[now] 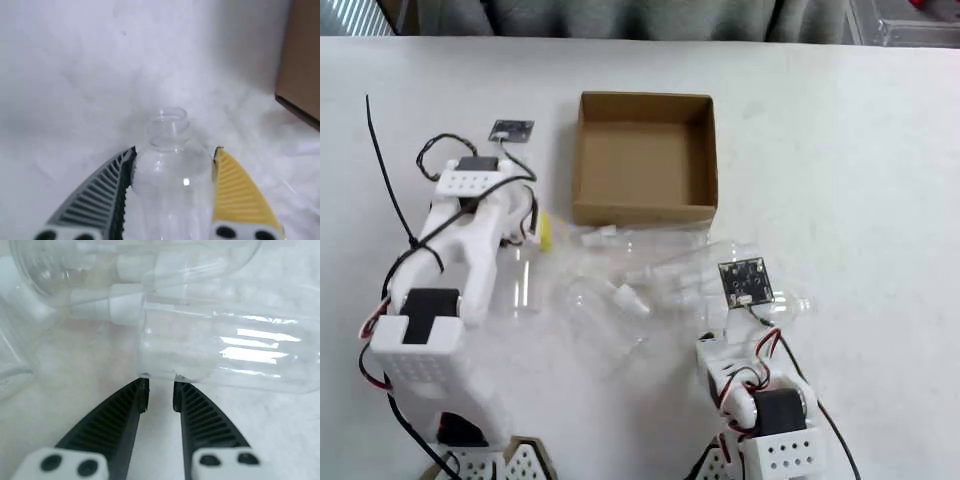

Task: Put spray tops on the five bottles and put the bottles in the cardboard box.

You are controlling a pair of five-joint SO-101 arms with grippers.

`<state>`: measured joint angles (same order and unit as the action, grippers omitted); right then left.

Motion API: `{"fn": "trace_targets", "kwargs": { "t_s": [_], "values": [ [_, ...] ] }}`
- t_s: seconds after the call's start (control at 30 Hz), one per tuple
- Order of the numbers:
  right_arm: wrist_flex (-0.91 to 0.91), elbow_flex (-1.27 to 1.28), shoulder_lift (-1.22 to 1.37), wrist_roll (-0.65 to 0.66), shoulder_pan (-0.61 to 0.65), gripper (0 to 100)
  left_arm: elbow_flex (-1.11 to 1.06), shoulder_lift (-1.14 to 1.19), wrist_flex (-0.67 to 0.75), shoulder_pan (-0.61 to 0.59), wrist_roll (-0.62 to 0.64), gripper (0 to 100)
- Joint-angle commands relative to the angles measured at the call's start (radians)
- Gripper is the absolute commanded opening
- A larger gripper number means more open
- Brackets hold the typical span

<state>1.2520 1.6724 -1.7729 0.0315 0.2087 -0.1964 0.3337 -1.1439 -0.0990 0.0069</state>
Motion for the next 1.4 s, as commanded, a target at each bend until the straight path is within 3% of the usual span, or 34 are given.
{"fn": "trace_targets", "kwargs": {
  "t_s": [0.0, 0.3, 0.53, 0.7, 0.8, 0.97, 1.17, 1.37],
  "values": [
    [-0.021, -0.014, -0.016, 0.009, 0.007, 6.7, 0.021, -0.033, -0.008, 0.001, -0.015, 8],
    [-0.033, -0.064, -0.031, 0.026, -0.033, 7.2, -0.110, -0.170, 0.061, -0.021, -0.012, 8],
    [-0.084, -0.068, -0.031, 0.486, -0.180, 11.6, -0.123, -0.191, 0.060, -0.021, -0.009, 8],
    [-0.177, -0.069, -0.027, 0.585, -0.240, 1.5, -0.121, -0.191, 0.060, -0.022, -0.009, 8],
    [-0.185, -0.074, -0.025, 0.672, -0.174, 2.6, -0.115, -0.189, 0.061, -0.041, -0.009, 8],
    [-0.159, -0.137, -0.024, 0.677, -0.085, 2.7, -0.121, -0.189, 0.094, -0.048, -0.009, 8],
    [-0.119, -0.273, 0.004, 0.677, -0.067, 2.7, -0.123, -0.189, 0.095, -0.047, -0.009, 8],
    [-0.038, -0.522, 0.352, 0.683, 0.025, 2.6, -0.123, -0.189, 0.095, -0.047, -0.011, 8]
  ]
}}
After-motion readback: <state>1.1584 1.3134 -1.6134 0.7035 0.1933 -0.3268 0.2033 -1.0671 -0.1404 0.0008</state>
